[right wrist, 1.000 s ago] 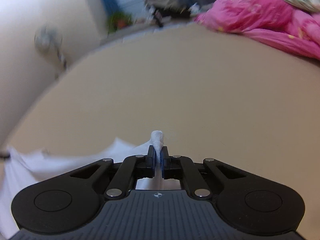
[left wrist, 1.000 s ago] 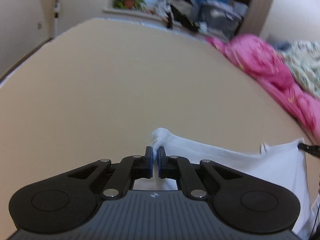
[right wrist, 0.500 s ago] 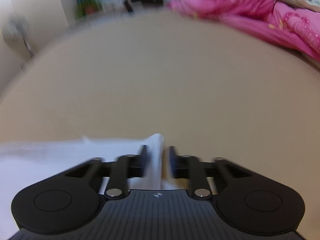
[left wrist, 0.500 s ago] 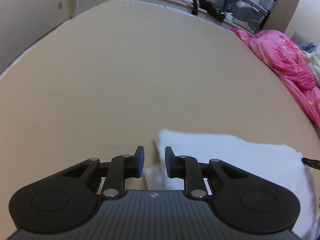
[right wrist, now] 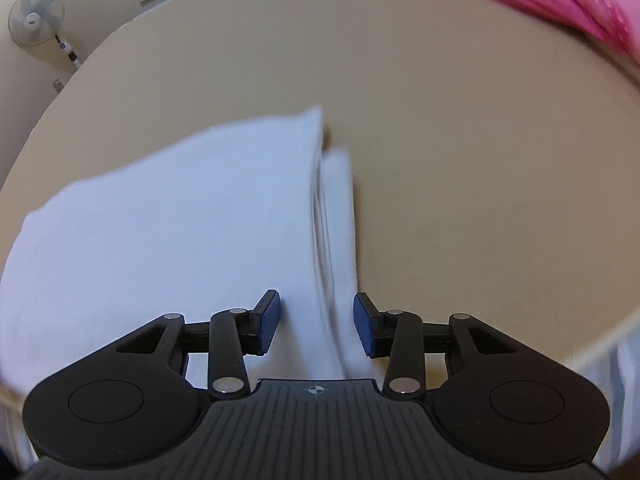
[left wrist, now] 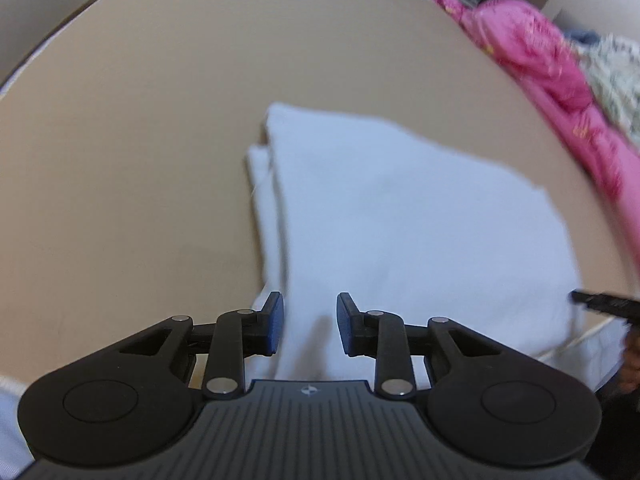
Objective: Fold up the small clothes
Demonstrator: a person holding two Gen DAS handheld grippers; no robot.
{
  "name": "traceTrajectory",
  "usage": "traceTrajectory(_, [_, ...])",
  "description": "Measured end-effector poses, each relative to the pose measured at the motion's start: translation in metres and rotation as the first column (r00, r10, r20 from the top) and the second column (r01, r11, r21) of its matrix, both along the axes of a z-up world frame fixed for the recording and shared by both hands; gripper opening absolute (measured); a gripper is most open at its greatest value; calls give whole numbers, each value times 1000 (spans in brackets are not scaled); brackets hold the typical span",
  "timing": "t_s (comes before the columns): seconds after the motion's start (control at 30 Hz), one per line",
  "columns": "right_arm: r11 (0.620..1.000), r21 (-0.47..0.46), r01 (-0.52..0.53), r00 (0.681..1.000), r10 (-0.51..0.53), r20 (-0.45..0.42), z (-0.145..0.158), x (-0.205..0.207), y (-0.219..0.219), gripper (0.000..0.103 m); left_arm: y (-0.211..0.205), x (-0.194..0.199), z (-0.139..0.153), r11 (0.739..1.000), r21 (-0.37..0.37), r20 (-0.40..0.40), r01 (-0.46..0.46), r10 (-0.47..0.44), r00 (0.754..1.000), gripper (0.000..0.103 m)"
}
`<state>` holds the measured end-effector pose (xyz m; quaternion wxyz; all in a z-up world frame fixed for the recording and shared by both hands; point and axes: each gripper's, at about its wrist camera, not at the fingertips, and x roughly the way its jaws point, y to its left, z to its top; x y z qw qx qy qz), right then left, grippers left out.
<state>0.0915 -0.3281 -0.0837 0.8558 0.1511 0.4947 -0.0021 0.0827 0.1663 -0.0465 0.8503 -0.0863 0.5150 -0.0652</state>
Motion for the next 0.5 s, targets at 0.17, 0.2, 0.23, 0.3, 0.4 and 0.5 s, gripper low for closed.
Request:
traceTrajectory(0.17, [997, 30, 67, 998, -67, 3, -4, -18, -17, 42, 7, -20, -24, 999, 47, -60, 11, -8, 998, 32])
traceTrajectory(0.2, [997, 44, 63, 998, -63, -1, -7, -20, -18, 42, 6, -23, -24, 999, 48, -60, 24, -22, 998, 32])
traceTrajectory(0.23, [997, 59, 54, 999, -53, -8, -10, -21, -19, 42, 7, -27, -25, 998, 53, -59, 33, -30, 998, 31])
traceTrajectory(0.3, [996, 80, 32, 999, -31, -12, -14, -23, -19, 37, 7, -30, -26, 998, 46, -56, 49, -46, 997, 6])
traceTrajectory(0.4, [996, 90, 29, 999, -33, 37, -7, -30, -23, 5, 9, -42, -18, 997, 52, -19, 62, -61, 998, 4])
traceTrajectory(0.5, [980, 179, 84, 983, -111, 147, 15, -45, -37, 5, 25, -60, 3, 999, -27, 63, 46, -44, 997, 4])
